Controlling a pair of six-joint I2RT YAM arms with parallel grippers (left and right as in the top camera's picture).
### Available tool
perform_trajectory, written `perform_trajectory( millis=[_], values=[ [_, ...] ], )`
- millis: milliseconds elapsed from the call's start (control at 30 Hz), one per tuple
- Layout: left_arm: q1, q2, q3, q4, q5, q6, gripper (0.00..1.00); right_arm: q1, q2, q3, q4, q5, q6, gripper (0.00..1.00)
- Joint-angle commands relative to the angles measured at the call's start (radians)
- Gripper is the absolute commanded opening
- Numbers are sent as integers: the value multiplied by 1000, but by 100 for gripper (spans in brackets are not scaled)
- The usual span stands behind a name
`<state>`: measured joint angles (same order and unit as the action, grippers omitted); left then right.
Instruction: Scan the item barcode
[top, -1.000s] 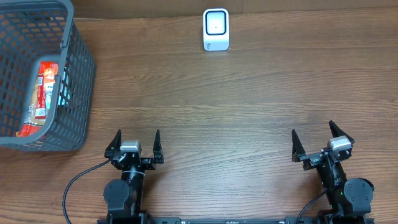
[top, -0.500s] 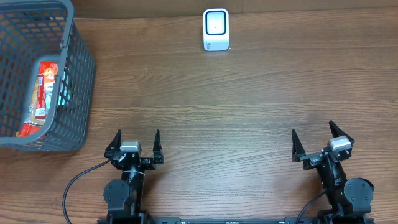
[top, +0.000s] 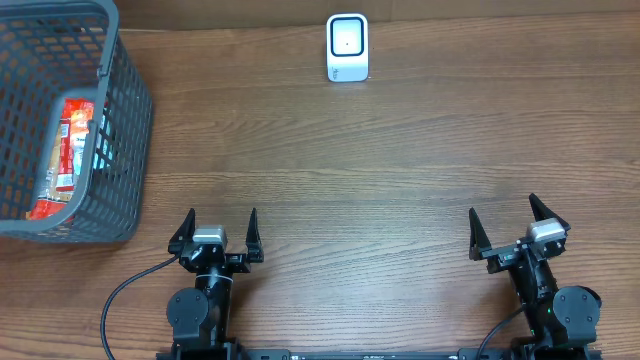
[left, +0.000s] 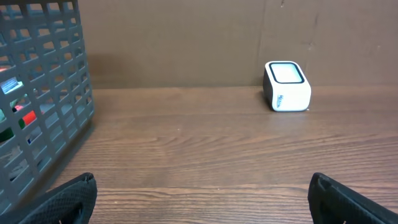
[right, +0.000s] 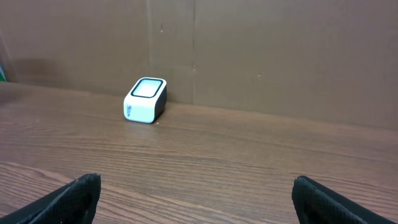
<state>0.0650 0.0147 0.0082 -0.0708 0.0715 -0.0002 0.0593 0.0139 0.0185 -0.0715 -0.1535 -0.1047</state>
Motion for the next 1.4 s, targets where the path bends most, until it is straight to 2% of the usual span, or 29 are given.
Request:
perform_trajectory(
  millis=[0,700,1100,1200,1367],
  values=[
    [-8,-8,-3,-3,-1,-7,100,-5,-11,-11,5,-5,-1,100],
    [-8,-8,-3,-3,0,-26,100,-5,-11,-11,5,-5,-1,100],
    [-8,-8,3,-11,34,-180,100,-5,-11,-11,5,-5,-1,100],
    [-8,-8,32,-67,60,-181,100,-5,-11,-11,5,-5,-1,100],
    [-7,-8,157,-262,56,-179,100,-5,-11,-11,5,-5,-1,100]
  ],
)
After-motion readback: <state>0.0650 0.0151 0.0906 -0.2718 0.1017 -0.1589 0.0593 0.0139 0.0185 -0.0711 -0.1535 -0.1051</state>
